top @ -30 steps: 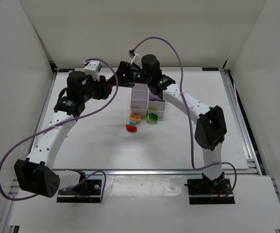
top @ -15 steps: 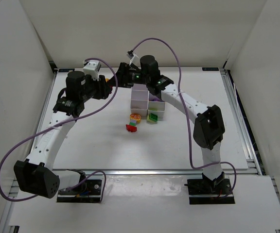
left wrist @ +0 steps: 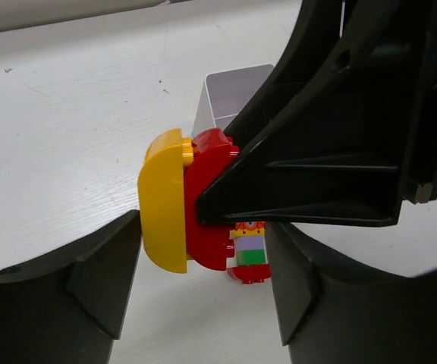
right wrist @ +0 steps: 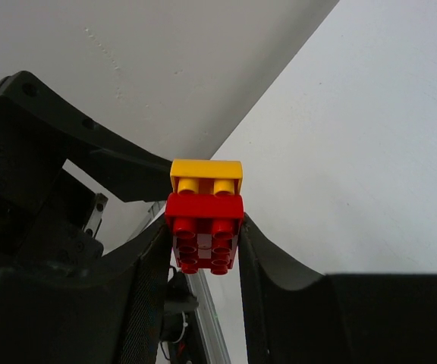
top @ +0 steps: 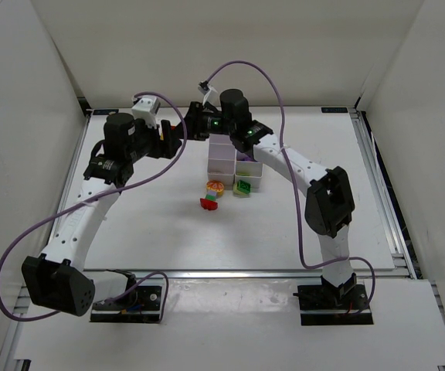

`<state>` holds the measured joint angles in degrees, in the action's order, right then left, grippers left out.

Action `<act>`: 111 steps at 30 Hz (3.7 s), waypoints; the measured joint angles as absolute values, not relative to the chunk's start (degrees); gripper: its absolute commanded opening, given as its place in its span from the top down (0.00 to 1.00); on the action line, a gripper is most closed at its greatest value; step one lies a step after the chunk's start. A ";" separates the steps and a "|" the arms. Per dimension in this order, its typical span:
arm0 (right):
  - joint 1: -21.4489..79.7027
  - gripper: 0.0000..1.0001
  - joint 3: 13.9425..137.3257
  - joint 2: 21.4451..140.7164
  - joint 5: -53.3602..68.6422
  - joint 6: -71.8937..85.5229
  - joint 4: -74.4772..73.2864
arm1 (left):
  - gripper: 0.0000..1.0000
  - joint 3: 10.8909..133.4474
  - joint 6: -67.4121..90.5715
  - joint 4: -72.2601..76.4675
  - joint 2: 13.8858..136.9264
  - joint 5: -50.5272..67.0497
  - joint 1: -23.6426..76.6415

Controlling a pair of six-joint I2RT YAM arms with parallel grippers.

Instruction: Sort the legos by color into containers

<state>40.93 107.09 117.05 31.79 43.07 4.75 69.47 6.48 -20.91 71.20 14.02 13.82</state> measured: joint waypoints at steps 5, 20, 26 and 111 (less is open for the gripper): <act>41.17 1.00 106.98 117.05 31.97 42.89 4.91 | 0.01 69.04 6.26 -20.97 70.91 15.53 13.85; 31.70 1.00 94.17 112.25 37.82 38.61 6.81 | 0.01 68.53 3.70 -34.17 64.51 31.92 -0.05; 23.55 1.00 88.88 110.08 49.93 36.36 10.98 | 0.24 72.36 2.92 -38.70 70.30 55.33 -7.92; 34.17 1.00 101.34 118.91 75.33 31.11 12.88 | 0.90 64.25 13.78 -12.78 80.84 72.99 2.13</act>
<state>34.17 101.34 118.91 75.33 31.11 12.88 64.25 13.78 -12.78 80.84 72.99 2.13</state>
